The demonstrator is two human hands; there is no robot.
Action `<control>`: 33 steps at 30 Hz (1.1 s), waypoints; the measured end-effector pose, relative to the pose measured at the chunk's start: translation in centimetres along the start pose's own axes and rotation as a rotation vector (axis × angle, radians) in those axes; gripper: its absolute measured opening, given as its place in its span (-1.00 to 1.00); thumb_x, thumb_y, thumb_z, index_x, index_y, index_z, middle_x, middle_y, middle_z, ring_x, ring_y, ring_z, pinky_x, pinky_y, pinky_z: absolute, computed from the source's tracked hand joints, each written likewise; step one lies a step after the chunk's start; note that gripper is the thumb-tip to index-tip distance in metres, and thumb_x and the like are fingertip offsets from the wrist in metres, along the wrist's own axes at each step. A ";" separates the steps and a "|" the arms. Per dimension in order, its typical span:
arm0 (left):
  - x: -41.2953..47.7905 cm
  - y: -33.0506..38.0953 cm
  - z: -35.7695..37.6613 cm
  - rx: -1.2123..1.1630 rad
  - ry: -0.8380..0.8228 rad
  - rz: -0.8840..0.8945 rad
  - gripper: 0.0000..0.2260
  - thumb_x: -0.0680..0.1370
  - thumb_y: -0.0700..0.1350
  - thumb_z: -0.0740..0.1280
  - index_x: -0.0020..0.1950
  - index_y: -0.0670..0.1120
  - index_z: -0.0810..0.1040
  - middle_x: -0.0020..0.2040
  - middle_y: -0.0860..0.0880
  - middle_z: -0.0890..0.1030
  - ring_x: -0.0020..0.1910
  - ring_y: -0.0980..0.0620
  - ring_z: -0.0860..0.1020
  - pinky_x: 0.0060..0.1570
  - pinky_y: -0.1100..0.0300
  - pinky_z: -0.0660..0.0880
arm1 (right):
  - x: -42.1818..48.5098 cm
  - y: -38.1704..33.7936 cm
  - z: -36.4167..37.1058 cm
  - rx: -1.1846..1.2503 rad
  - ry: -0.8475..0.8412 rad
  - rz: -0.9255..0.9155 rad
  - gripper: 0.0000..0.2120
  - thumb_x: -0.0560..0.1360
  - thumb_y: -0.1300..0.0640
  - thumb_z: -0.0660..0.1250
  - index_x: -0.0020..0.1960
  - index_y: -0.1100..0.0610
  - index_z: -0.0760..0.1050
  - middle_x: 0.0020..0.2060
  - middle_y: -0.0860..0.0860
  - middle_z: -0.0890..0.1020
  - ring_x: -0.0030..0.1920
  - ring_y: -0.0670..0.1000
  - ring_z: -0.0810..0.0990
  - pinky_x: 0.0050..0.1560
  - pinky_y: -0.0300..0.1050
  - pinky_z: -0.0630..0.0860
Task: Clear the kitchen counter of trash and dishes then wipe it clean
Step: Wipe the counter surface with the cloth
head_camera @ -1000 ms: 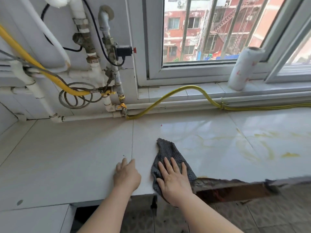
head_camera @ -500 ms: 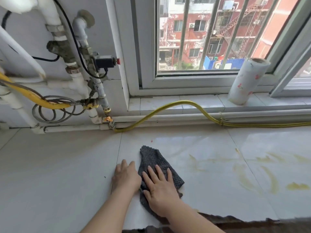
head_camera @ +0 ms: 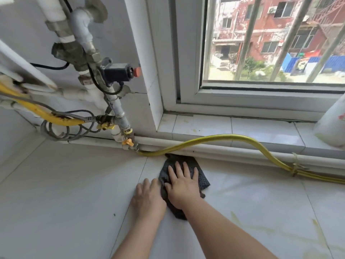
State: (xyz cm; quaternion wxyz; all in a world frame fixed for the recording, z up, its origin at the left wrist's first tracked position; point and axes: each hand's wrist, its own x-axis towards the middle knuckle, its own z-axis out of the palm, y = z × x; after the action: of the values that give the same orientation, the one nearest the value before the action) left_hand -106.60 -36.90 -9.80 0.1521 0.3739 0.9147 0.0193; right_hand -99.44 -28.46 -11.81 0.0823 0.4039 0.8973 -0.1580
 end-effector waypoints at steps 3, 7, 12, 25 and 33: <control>0.2 1.6 0.5 0.010 -0.055 0.006 -0.55 0.63 -0.11 0.07 0.53 0.01 0.11 0.54 0.00 0.10 0.53 -0.08 0.05 0.39 0.03 0.23 | 0.4 2.9 -0.5 0.046 0.032 0.114 -0.42 0.61 -0.15 -0.11 0.57 0.01 -0.12 0.57 0.05 -0.06 0.55 0.13 -0.18 0.46 0.28 -0.26; 0.2 3.7 0.5 0.046 -0.089 -0.029 -0.56 0.62 -0.11 0.08 0.51 0.02 0.15 0.54 -0.04 0.07 0.51 -0.11 0.05 0.36 0.01 0.26 | -1.5 7.7 -1.0 0.046 0.051 0.295 -0.41 0.61 -0.15 -0.13 0.57 0.03 -0.12 0.56 0.05 -0.04 0.54 0.15 -0.16 0.45 0.30 -0.24; -1.0 6.1 0.8 0.039 -0.115 0.067 -0.54 0.62 -0.14 0.06 0.53 0.01 0.10 0.57 -0.03 0.02 0.53 -0.11 0.01 0.39 0.02 0.19 | -5.4 11.9 -1.0 0.061 0.084 0.483 -0.41 0.61 -0.16 -0.15 0.57 0.04 -0.15 0.56 0.05 -0.08 0.54 0.15 -0.17 0.44 0.30 -0.20; -7.1 1.7 0.7 0.086 -0.126 0.255 -0.52 0.63 -0.17 0.02 0.55 0.01 0.06 0.59 -0.02 -0.02 0.55 -0.08 -0.06 0.45 -0.02 0.06 | -15.2 7.4 2.8 0.052 0.074 0.565 -0.40 0.59 -0.16 -0.26 0.57 0.04 -0.24 0.56 0.03 -0.21 0.54 0.13 -0.26 0.43 0.30 -0.29; -9.7 -0.8 1.1 0.107 -0.128 0.308 -0.55 0.63 -0.12 0.02 0.53 0.03 0.11 0.58 -0.02 0.01 0.54 -0.08 -0.02 0.42 -0.04 0.14 | -16.9 0.8 5.5 -0.007 0.111 0.228 -0.23 0.40 -0.18 -0.38 0.57 0.05 -0.10 0.56 0.07 -0.11 0.54 0.16 -0.23 0.44 0.29 -0.30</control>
State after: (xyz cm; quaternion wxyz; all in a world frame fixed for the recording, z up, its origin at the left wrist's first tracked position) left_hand -100.27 -44.26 -8.44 0.1849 0.5177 0.8348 -0.0302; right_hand -87.60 -41.66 -12.45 0.0513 0.5113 0.8492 -0.1218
